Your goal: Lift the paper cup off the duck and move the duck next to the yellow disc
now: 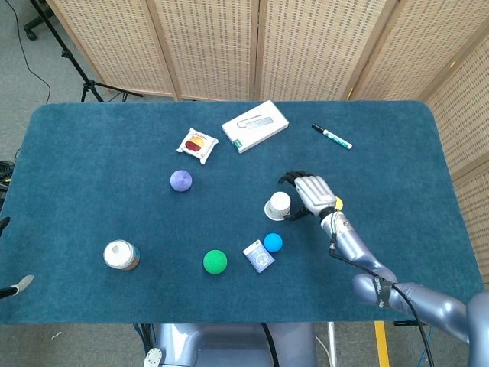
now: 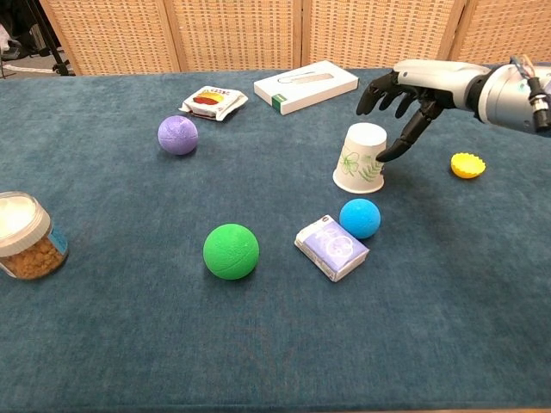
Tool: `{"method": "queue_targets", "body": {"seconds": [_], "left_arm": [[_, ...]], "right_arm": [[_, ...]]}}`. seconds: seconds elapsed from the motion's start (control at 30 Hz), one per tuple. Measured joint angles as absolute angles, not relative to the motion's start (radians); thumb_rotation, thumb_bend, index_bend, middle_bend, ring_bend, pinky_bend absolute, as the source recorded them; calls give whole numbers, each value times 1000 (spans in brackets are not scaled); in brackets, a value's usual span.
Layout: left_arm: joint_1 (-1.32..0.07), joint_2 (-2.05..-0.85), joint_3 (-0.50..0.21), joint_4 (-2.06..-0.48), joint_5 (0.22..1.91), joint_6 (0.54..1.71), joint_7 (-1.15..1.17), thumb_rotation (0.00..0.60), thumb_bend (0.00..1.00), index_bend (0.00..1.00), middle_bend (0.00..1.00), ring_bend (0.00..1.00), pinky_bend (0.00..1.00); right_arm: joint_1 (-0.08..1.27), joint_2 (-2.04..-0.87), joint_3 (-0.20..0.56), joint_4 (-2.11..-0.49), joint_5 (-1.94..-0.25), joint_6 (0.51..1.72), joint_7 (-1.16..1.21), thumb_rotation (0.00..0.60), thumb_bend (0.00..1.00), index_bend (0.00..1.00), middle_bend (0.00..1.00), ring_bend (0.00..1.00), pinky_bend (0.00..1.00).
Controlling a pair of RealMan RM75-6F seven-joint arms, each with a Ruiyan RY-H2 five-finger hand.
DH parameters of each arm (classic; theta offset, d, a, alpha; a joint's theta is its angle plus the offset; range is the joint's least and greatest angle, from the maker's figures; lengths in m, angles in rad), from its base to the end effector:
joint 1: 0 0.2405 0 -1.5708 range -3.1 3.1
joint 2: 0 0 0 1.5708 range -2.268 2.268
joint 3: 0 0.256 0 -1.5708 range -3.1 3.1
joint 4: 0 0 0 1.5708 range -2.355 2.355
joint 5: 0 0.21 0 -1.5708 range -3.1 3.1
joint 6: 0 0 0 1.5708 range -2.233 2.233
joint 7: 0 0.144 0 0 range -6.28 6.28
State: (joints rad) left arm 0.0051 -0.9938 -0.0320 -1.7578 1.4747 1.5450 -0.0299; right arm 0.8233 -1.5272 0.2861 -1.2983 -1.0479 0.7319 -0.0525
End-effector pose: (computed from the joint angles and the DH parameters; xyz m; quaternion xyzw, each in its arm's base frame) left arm -0.3068 0.1485 0.1917 -0.5515 -0.4198 -0.3855 0.6091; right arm -0.1517 -0.4027 0.0006 0.6943 -0.4747 0.3833 0.3818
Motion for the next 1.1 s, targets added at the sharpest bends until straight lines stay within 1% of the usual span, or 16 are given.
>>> {"method": "queue_targets", "body": {"seconds": [0.13,0.2,0.4,0.5,0.8,0.97,1.1], "left_arm": [[4,-993,-33,-1758,1472,1541,-30,600,0,0,0,0,0],[3,-992,-33,-1758,1472,1540,-32,600,0,0,0,0,0],[4,-987,-34,-1757,1471,1540,-44,600,0,0,0,0,0],[4,-985,-34,-1756,1471,1539,-47,600,0,0,0,0,0],[4,-982,-32,-1756,1474,1538,-53,600,0,0,0,0,0],[5,-982,-31,-1755,1477,1541,-53,600,0,0,0,0,0],[6,-983,-29,-1755,1480,1541,-51,600,0,0,0,0,0]], "right_arm": [[834,-1556,282,-1287,-1037,735,-52,600,44,348,301,269,247],[836,-1568,282,-1278,-1037,744,-52,600,109,389,347,304,276],[840,-1618,279,-1222,-1049,782,-51,600,323,466,427,367,320],[839,-1627,275,-1211,-1063,795,-48,600,402,508,457,389,335],[830,-1630,270,-1226,-1107,825,-14,600,414,516,464,392,336],[823,-1598,279,-1292,-1150,862,6,600,414,516,464,392,336],[811,-1541,290,-1388,-1207,916,19,600,414,517,464,392,336]]}}
